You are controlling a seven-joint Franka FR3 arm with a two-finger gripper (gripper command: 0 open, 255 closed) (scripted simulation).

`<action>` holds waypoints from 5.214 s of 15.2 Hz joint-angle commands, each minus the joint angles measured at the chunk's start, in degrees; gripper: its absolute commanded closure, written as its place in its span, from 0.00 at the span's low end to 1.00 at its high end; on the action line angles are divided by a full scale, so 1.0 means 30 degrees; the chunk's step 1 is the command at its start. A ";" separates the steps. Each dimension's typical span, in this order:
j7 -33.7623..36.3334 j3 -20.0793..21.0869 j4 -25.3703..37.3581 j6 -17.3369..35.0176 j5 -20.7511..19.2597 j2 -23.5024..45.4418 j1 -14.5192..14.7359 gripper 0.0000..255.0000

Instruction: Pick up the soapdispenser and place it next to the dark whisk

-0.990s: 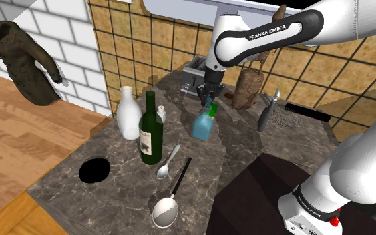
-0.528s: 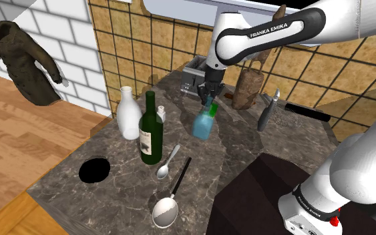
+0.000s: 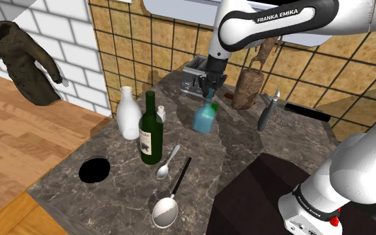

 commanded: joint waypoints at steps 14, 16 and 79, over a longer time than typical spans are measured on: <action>0.0120 -0.0074 0.3311 -0.3847 -0.0048 -0.0541 -0.0051 1.00; 0.0144 -0.0080 0.3821 -0.4360 -0.0056 -0.0543 -0.0054 1.00; -1.2869 -0.9094 0.6081 -1.4076 -0.4395 -0.8137 -0.4409 1.00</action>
